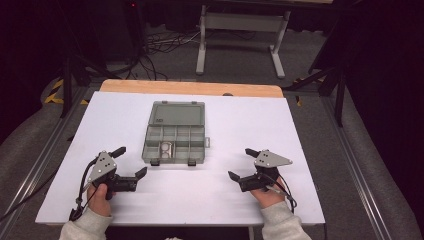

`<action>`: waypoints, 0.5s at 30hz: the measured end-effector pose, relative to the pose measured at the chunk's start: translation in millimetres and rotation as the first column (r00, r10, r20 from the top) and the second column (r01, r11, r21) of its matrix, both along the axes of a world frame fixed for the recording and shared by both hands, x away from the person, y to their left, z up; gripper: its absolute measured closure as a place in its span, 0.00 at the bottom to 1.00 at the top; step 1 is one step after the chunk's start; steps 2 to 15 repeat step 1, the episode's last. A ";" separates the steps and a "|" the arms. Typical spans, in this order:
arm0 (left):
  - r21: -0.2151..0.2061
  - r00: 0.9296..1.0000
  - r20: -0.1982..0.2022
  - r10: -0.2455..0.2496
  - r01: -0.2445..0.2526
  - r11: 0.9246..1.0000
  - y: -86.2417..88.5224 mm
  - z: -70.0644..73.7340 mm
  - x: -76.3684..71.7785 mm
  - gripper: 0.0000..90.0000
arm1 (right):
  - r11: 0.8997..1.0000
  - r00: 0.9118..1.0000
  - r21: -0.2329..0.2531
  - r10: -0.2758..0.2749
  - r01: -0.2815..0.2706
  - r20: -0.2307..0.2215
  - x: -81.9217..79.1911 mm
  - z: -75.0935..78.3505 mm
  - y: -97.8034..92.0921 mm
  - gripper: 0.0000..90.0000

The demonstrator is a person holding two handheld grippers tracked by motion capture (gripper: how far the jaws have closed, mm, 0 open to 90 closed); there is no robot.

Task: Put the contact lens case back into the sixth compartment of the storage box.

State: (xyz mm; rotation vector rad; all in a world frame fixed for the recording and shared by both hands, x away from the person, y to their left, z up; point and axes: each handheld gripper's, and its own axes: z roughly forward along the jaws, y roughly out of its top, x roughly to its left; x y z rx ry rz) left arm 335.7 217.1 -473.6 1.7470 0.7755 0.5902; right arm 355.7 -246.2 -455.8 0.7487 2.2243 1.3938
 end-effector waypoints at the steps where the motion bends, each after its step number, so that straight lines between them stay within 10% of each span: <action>1: 0.002 1.000 0.002 0.000 0.000 1.000 0.1 0.1 0.1 0.00 | 1.000 1.000 -0.001 -0.005 0.005 -0.003 0.0 -0.1 -0.1 0.00; 15: 0.002 1.000 0.002 0.000 0.000 1.000 0.1 0.1 0.1 0.00 | 1.000 1.000 -0.001 -0.005 0.005 -0.003 0.0 -0.1 -0.1 0.00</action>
